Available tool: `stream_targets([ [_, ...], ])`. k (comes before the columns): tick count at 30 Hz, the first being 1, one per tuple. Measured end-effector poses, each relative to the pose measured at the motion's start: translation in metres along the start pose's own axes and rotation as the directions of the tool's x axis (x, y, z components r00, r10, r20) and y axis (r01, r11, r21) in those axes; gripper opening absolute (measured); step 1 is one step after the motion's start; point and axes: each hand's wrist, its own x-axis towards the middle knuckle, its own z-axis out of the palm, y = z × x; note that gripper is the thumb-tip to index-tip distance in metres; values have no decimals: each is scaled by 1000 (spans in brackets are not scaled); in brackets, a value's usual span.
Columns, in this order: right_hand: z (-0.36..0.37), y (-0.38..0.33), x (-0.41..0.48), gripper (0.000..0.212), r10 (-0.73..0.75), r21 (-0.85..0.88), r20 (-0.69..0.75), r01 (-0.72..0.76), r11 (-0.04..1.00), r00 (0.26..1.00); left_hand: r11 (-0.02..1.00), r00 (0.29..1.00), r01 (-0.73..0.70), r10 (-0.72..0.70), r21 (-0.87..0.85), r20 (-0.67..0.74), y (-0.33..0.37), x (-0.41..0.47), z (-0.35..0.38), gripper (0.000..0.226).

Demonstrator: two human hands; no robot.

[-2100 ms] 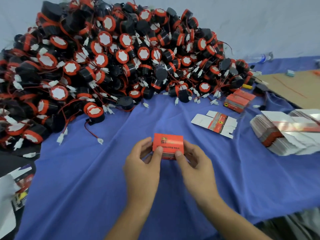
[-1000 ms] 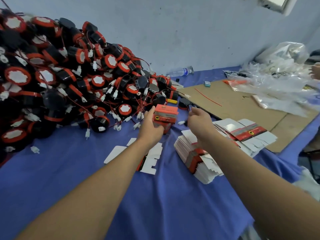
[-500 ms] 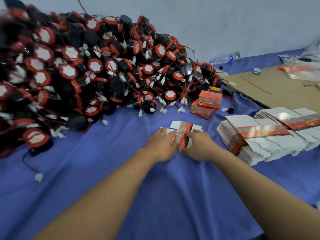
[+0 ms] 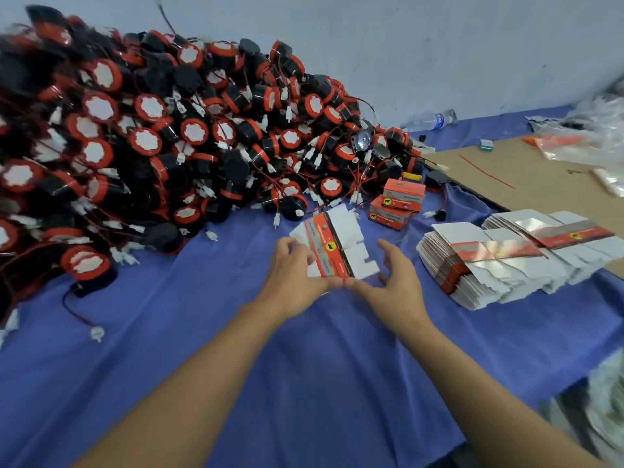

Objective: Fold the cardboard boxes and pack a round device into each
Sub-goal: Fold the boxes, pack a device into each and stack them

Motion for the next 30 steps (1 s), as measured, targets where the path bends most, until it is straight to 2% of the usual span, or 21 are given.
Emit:
stream_targets([
  [1, 5, -8, -6, 71, 67, 172, -5, -65, 983, 998, 998, 998, 13, -16, -55, -58, 1, -8, -3, 59],
  [3, 17, -25, -17, 40, 145, 506, 74, -162, 847, 987, 995, 988, 26, -40, -95, -148, 4, -26, -10, 55],
  [4, 23, -33, -21, 26, 139, 598, 105, -174, 782, 985, 995, 979, 38, -57, -95, -196, 4, -36, -14, 53],
  [5, 27, -40, -26, 16, 109, 630, 115, -157, 760, 987, 995, 964, 56, -76, -84, -256, 3, -48, -21, 52],
  [8, 38, -59, -37, 9, -17, 611, 124, -63, 789, 992, 995, 881, 94, -68, 30, -469, -8, -83, -49, 63],
  [10, 45, -68, -44, 12, -93, 591, 160, -20, 807, 983, 995, 839, 77, -99, -64, -535, -16, -101, -72, 79],
  [12, 57, -76, -54, 15, -158, 577, 213, 6, 816, 964, 953, 844, 30, -185, -300, -504, -19, -118, -93, 86],
  [13, 65, -80, -59, 16, -184, 577, 233, 17, 817, 955, 928, 852, 5, -199, -372, -484, -21, -126, -100, 81],
  [15, 83, -88, -71, 19, -220, 576, 243, 42, 817, 945, 914, 851, -24, -194, -405, -488, -28, -143, -108, 62],
  [17, 100, -96, -83, 23, -234, 558, 234, 67, 827, 944, 904, 844, -39, -199, -427, -498, -38, -159, -114, 54],
  [28, 148, -121, -129, 43, -280, 476, 393, 67, 877, 876, 808, 864, 3, -299, -589, -405, -83, -203, -130, 87],
  [30, 150, -126, -136, 45, -294, 489, 437, 50, 871, 850, 791, 876, 20, -308, -612, -370, -86, -206, -131, 87],
])
